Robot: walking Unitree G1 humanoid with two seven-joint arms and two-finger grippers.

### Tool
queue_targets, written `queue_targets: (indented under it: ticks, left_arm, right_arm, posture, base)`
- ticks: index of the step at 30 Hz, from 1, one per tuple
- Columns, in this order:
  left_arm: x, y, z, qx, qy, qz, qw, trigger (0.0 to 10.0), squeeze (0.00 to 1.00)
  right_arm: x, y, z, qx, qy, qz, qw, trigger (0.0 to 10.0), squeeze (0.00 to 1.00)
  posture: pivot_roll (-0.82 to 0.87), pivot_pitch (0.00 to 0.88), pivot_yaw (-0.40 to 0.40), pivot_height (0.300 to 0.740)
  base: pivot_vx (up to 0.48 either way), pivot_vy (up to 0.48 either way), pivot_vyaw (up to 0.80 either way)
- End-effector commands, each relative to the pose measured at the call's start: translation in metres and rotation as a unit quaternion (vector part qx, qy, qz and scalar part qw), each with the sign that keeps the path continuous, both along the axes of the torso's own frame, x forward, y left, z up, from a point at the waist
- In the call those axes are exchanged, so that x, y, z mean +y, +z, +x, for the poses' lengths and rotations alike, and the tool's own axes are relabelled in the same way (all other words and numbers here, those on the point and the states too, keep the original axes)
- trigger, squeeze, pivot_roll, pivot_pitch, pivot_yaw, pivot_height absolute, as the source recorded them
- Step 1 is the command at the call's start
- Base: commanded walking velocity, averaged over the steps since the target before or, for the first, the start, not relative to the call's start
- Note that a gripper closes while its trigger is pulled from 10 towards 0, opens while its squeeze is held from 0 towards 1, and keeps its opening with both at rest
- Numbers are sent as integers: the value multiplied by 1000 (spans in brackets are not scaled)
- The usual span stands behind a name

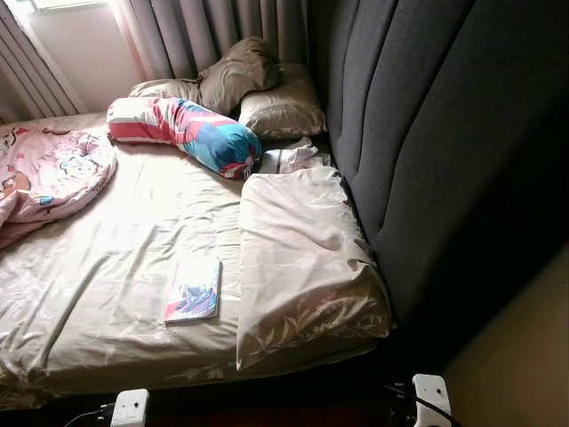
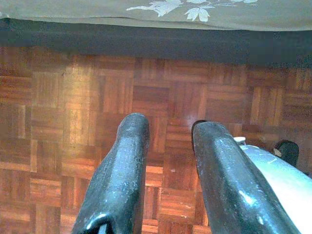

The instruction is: Clean up the room

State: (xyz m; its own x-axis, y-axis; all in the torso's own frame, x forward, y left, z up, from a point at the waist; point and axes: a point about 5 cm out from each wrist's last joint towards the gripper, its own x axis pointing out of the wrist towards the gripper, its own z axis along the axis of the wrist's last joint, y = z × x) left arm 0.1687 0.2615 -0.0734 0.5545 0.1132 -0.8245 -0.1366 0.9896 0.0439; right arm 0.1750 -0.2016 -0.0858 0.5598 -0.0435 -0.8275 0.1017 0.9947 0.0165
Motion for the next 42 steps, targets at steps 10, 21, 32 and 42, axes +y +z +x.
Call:
queue_targets:
  ticks: [10, 21, 32, 42]
  left_arm:
    - [10, 1, -6, 15, -2, 15, 1000, 10000, 0]
    - [12, 0, -9, 18, -2, 18, 1000, 10000, 0]
    - [12, 1, -8, 25, -32, 26, 999, 10000, 0]
    - [6, -2, -7, 22, -22, 20, 999, 10000, 0]
  right_arm:
    - [8, -3, -4, 4, -7, 11, 1000, 10000, 0]
    - [10, -4, -4, 8, -5, 10, 1000, 10000, 0]
    - [11, -4, -5, 10, -4, 9, 1000, 10000, 0]
    - [2, -3, -5, 13, 0, 5, 1000, 10000, 0]
  posture:
    - [-171, 0, 61, 740]
    - [-175, 0, 61, 740]
    - [-143, 0, 54, 740]
    - [7, 0, 3, 740]
  base:
    - [0, 0, 0]
    - [0, 0, 0]
    - [0, 0, 0]
    - [0, 26, 0]
